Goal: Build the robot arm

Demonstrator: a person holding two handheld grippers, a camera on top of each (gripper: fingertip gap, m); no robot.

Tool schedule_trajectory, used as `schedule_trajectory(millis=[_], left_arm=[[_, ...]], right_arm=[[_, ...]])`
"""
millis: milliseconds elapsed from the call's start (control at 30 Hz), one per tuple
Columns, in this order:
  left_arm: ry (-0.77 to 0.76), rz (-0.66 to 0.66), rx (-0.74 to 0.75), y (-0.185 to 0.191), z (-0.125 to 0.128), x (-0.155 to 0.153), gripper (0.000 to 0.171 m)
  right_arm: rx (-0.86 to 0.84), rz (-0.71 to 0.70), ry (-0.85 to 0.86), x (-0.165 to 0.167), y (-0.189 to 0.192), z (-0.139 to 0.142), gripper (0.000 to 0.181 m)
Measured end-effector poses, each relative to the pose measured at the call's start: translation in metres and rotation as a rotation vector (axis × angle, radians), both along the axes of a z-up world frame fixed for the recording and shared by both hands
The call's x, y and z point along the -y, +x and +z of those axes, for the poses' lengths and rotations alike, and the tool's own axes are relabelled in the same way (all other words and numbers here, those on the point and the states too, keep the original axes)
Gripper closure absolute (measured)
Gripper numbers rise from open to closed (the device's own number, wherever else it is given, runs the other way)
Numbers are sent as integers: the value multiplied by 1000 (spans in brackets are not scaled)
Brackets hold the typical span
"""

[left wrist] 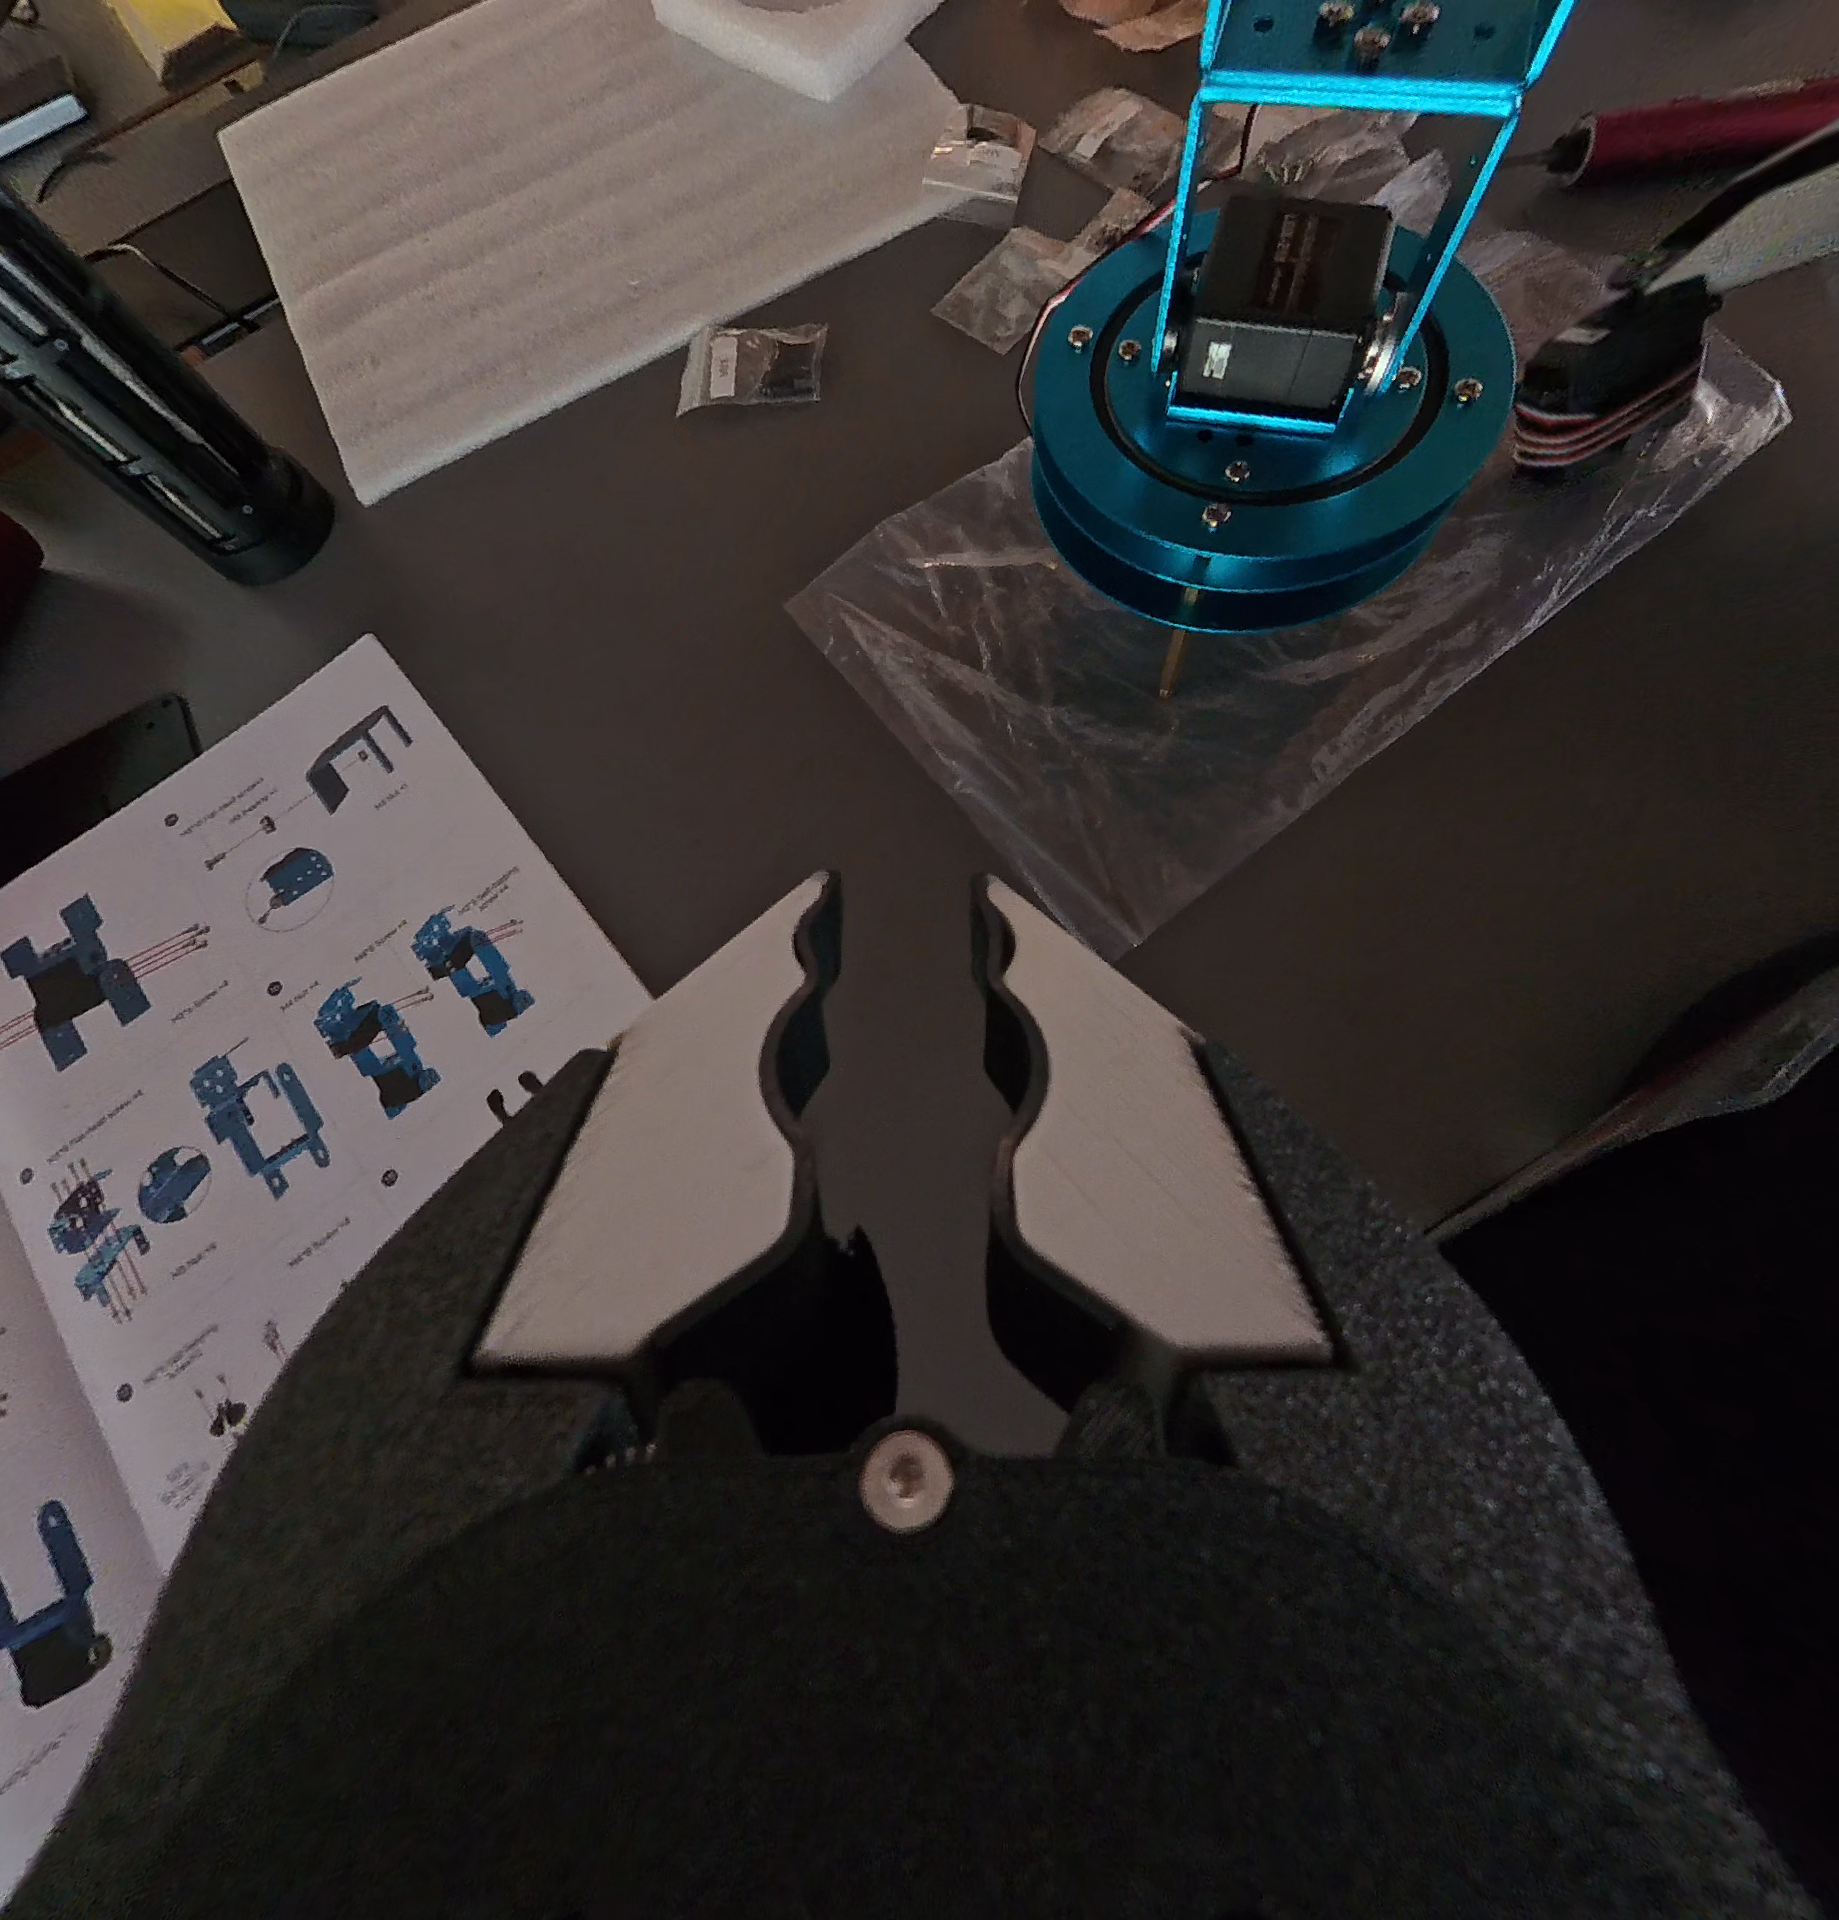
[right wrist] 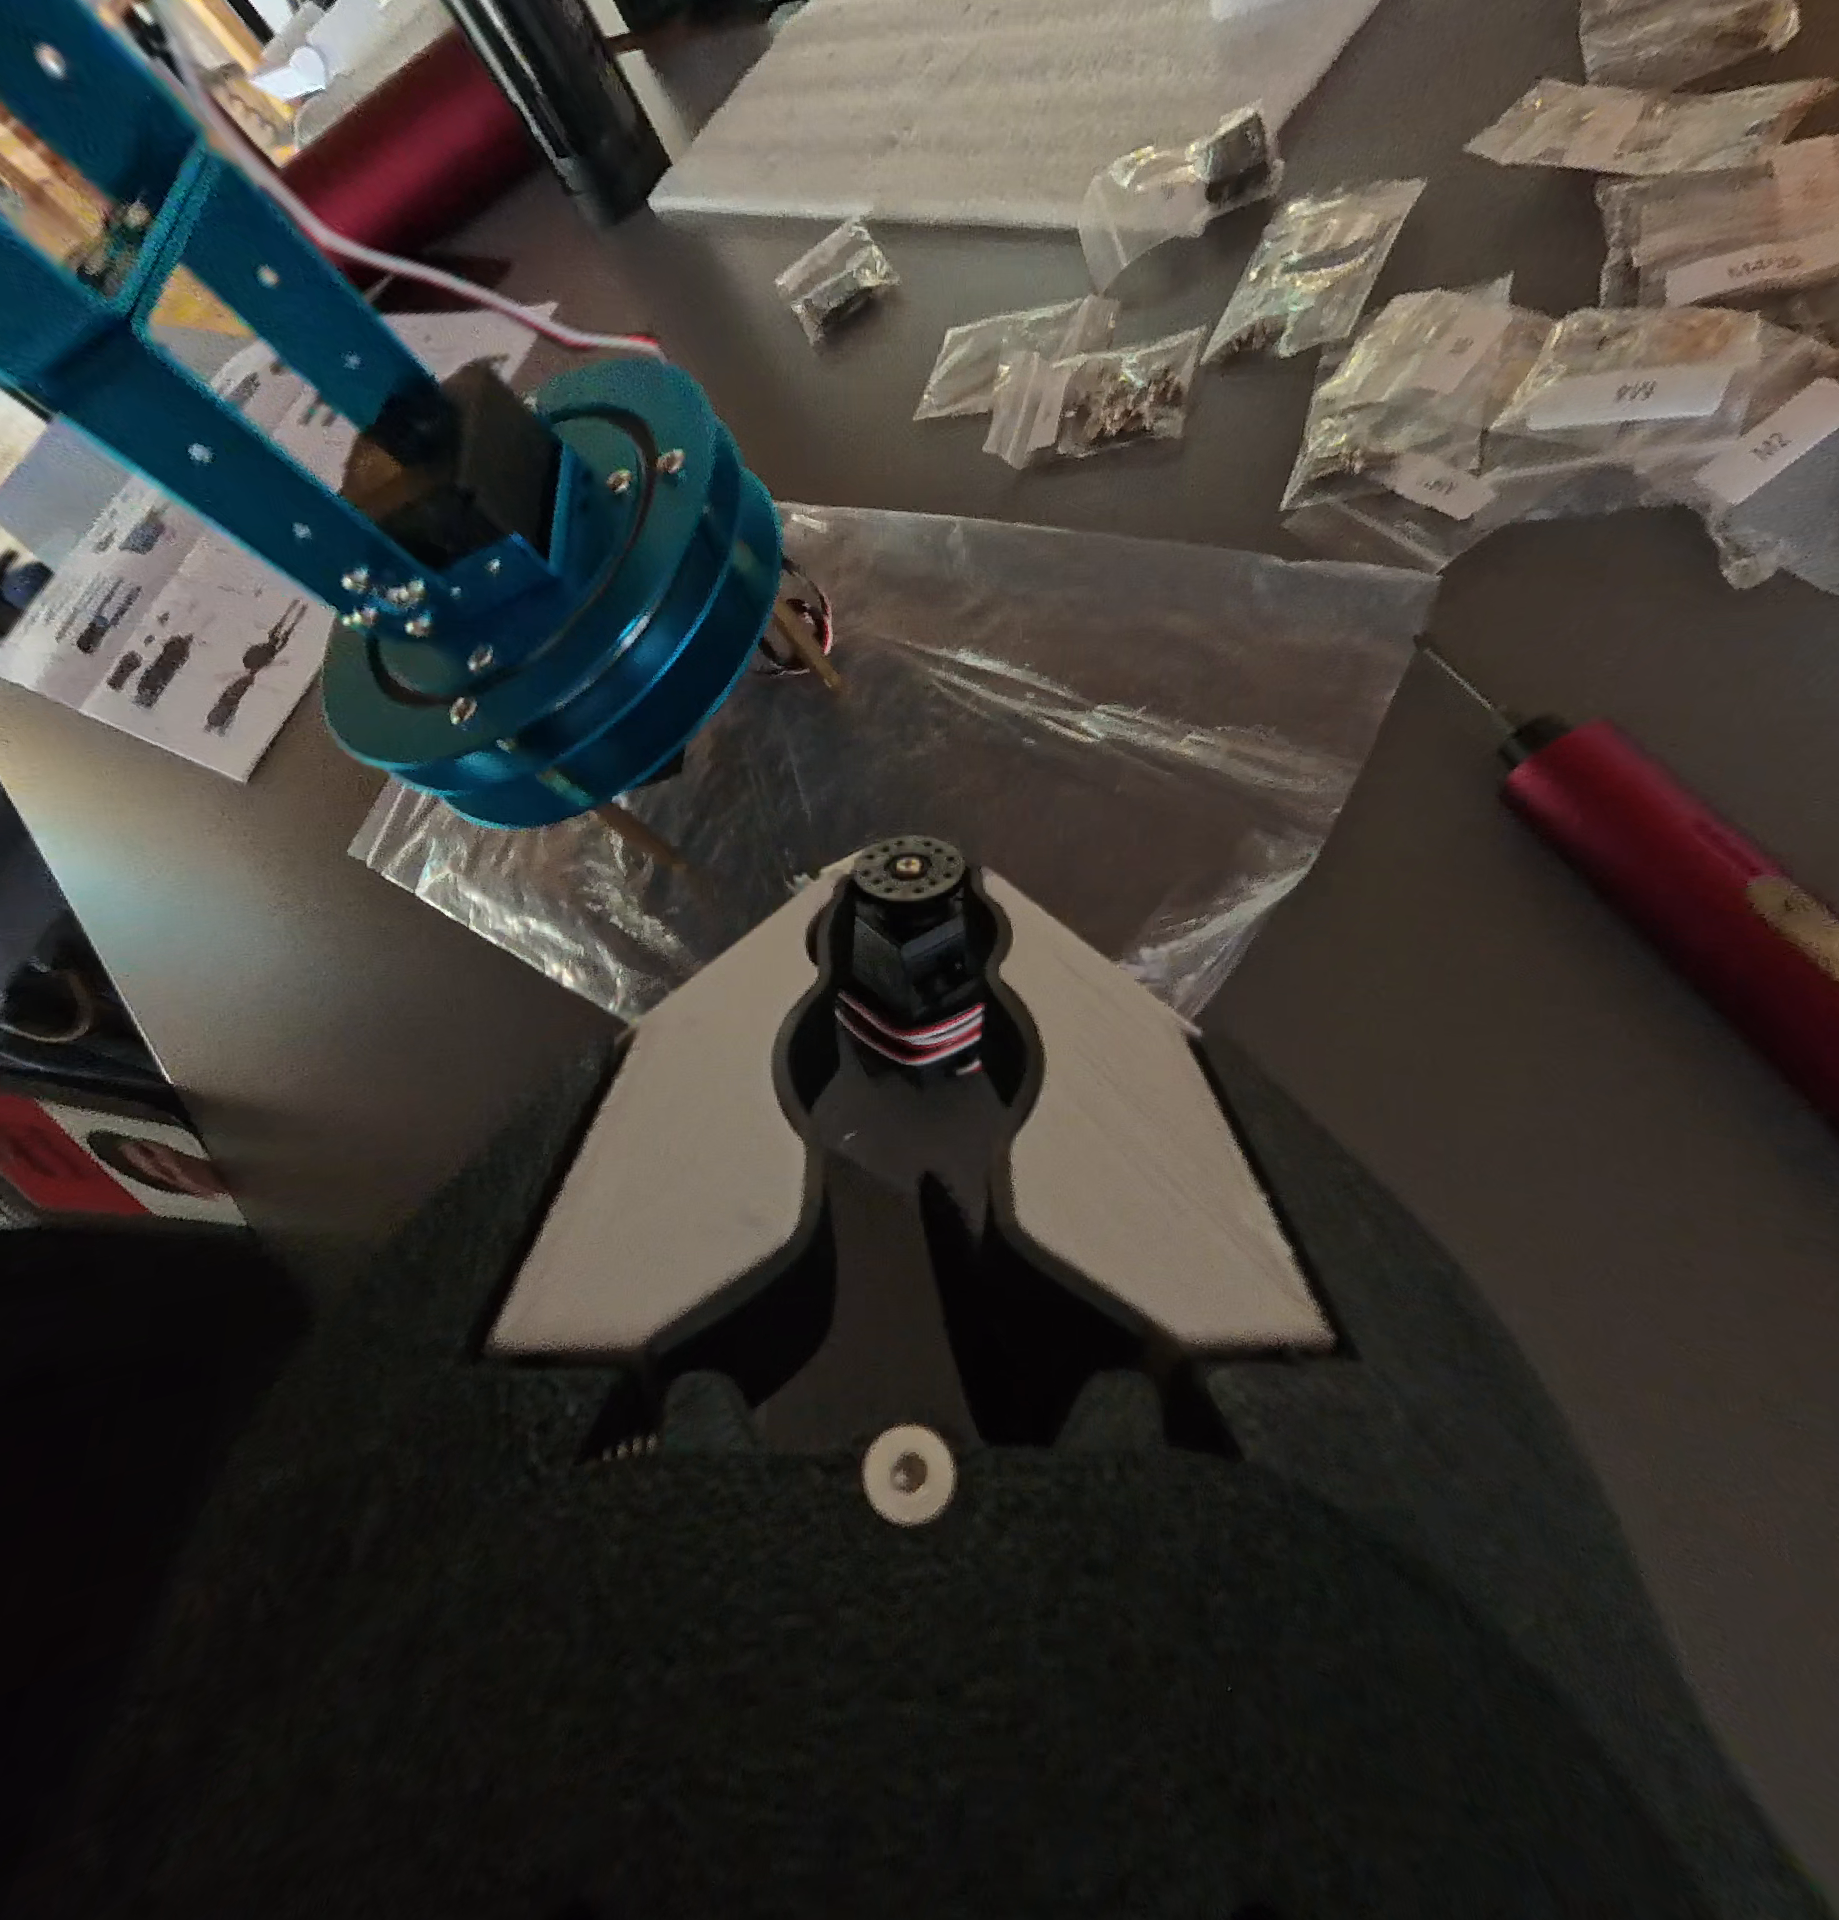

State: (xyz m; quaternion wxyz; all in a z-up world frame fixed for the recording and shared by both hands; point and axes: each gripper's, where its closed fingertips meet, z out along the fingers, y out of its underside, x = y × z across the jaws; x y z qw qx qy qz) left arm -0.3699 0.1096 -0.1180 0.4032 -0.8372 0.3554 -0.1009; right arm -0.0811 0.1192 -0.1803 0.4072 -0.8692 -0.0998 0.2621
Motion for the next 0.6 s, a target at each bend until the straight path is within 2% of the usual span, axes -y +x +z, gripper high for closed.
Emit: schedule_trajectory(millis=[133,333,467,600], left_arm=[[-6,-27,-30,11,1,-1,148],[-33,-34,-49,35,-6,1,149],[-106,60,44,48,-20,5,150],[-141,171,46,54,-26,7,151]], right_arm=[[26,4,28,11,-1,-1,161],[-35,48,23,20,-1,2,160],[-173,113,52,20,-4,20,161],[-245,163,80,17,13,35,161]])
